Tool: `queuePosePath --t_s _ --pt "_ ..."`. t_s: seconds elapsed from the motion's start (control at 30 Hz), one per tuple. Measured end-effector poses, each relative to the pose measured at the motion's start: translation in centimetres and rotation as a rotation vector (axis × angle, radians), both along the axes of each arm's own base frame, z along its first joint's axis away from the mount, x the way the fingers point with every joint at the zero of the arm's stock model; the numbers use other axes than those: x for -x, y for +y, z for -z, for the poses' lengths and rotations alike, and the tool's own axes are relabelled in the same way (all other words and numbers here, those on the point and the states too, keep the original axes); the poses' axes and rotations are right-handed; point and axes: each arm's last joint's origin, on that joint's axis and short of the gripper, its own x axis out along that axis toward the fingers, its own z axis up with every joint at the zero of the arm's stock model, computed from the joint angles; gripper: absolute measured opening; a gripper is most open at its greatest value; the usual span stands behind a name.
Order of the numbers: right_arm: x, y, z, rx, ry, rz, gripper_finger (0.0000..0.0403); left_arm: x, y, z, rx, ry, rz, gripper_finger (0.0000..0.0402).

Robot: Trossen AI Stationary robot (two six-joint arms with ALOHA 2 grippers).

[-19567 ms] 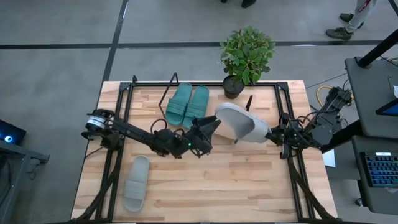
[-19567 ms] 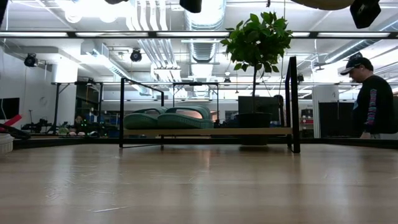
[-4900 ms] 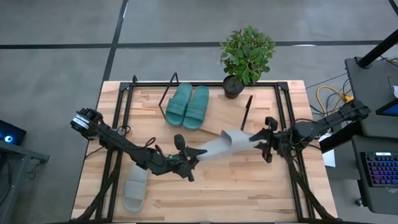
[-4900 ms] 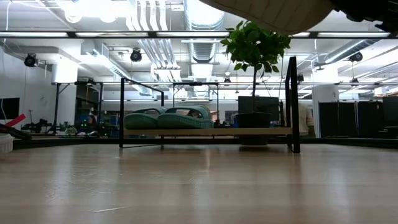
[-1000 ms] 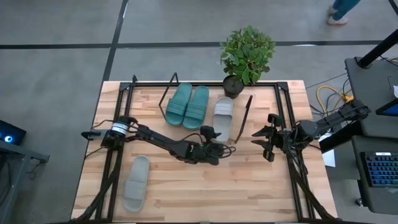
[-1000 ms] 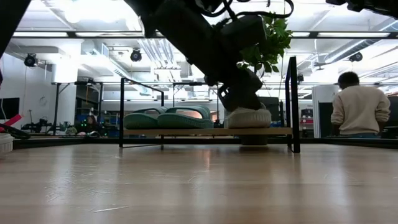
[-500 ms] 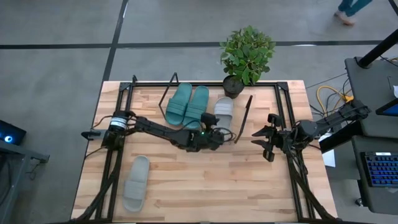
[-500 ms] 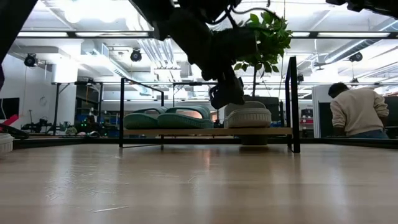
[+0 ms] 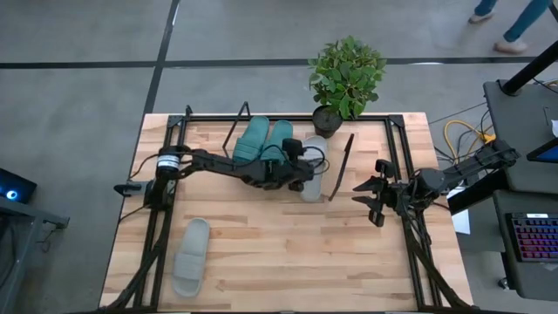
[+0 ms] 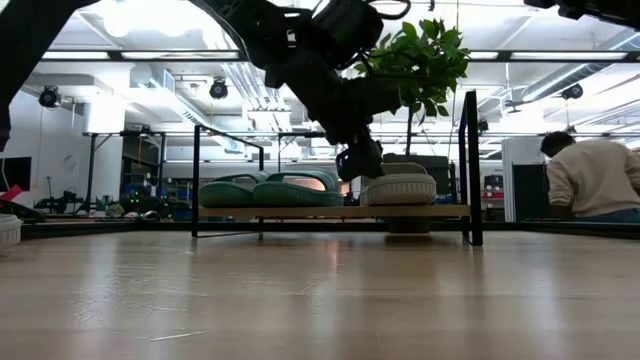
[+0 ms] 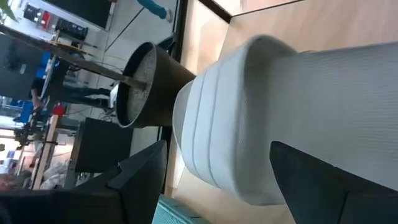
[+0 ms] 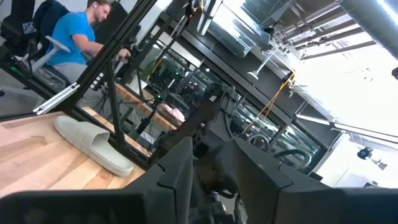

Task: Pick and place slides into the shelf
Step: Put the top gray slipper on the shelf

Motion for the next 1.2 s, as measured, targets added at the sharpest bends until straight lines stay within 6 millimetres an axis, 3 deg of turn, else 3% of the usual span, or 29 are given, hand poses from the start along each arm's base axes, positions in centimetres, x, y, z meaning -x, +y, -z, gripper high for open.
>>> queuePosePath --t_s 0.3,0.97,1.2 --pt "0.0 0.0 0.0 0.001 0.001 0.0 0.0095 0.1 2.1 -0.1 0.025 -0.003 0.013 0.0257" --pt "0.0 0.0 0.0 0.002 0.003 0.0 0.0086 0.2 3.1 0.0 0.013 0.02 0.02 0.0015" --pt "0.0 0.0 0.0 0.002 0.003 0.0 0.0088 0.4 3.3 -0.1 -0.058 0.043 -0.058 0.0003"
